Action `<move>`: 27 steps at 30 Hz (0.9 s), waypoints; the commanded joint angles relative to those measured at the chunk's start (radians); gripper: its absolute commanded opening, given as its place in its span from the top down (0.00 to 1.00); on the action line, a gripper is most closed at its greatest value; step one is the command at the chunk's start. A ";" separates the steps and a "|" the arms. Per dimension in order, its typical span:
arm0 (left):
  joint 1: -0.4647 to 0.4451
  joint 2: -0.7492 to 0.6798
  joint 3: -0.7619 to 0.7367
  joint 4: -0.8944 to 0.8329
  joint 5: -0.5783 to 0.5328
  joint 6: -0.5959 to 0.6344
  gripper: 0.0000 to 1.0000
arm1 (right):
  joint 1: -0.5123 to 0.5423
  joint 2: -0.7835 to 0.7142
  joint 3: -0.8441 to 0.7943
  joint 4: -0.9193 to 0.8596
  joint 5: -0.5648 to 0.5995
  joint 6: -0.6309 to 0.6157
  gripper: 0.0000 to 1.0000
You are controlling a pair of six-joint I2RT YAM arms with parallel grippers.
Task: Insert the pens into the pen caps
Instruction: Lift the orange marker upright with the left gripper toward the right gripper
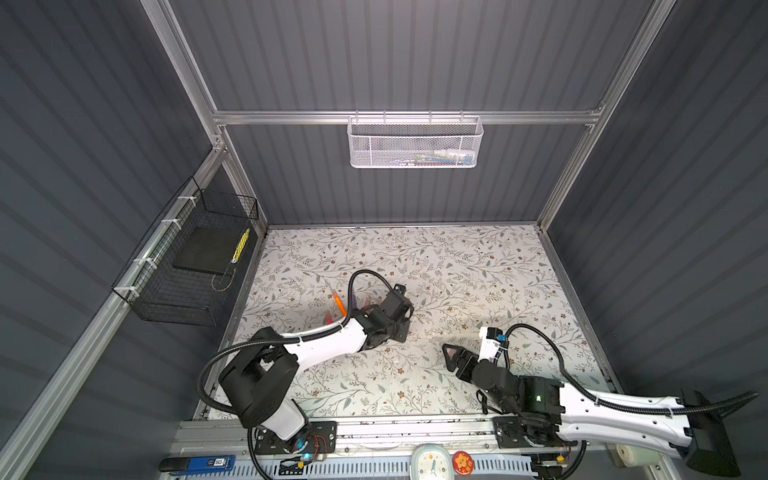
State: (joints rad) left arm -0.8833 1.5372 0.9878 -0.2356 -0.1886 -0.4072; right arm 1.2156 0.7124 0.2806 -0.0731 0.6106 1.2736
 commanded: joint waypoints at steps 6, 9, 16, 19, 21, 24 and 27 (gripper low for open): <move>-0.003 -0.039 0.056 0.251 0.075 0.119 1.00 | -0.090 -0.073 0.005 -0.010 -0.070 -0.076 0.20; -0.003 -0.027 -0.054 0.456 0.135 0.173 1.00 | -0.126 -0.100 0.009 -0.032 -0.092 -0.105 0.19; -0.004 -0.076 -0.231 0.645 0.246 0.275 1.00 | -0.230 -0.123 0.010 0.004 -0.139 -0.197 0.20; -0.005 -0.058 -0.227 0.647 0.258 0.295 1.00 | -0.287 -0.094 0.032 0.049 -0.207 -0.226 0.20; -0.004 -0.047 -0.220 0.650 0.297 0.297 1.00 | -0.305 -0.064 0.058 0.068 -0.241 -0.246 0.20; -0.005 -0.030 -0.225 0.679 0.349 0.283 1.00 | -0.311 -0.012 0.091 0.096 -0.262 -0.273 0.21; -0.005 -0.016 -0.209 0.671 0.383 0.280 1.00 | -0.312 0.027 0.107 0.133 -0.264 -0.287 0.23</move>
State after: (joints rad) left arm -0.8833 1.5021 0.7544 0.4053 0.1287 -0.1482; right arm 0.9092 0.7177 0.3557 0.0067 0.3714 1.0298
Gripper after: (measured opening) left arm 0.164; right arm 0.778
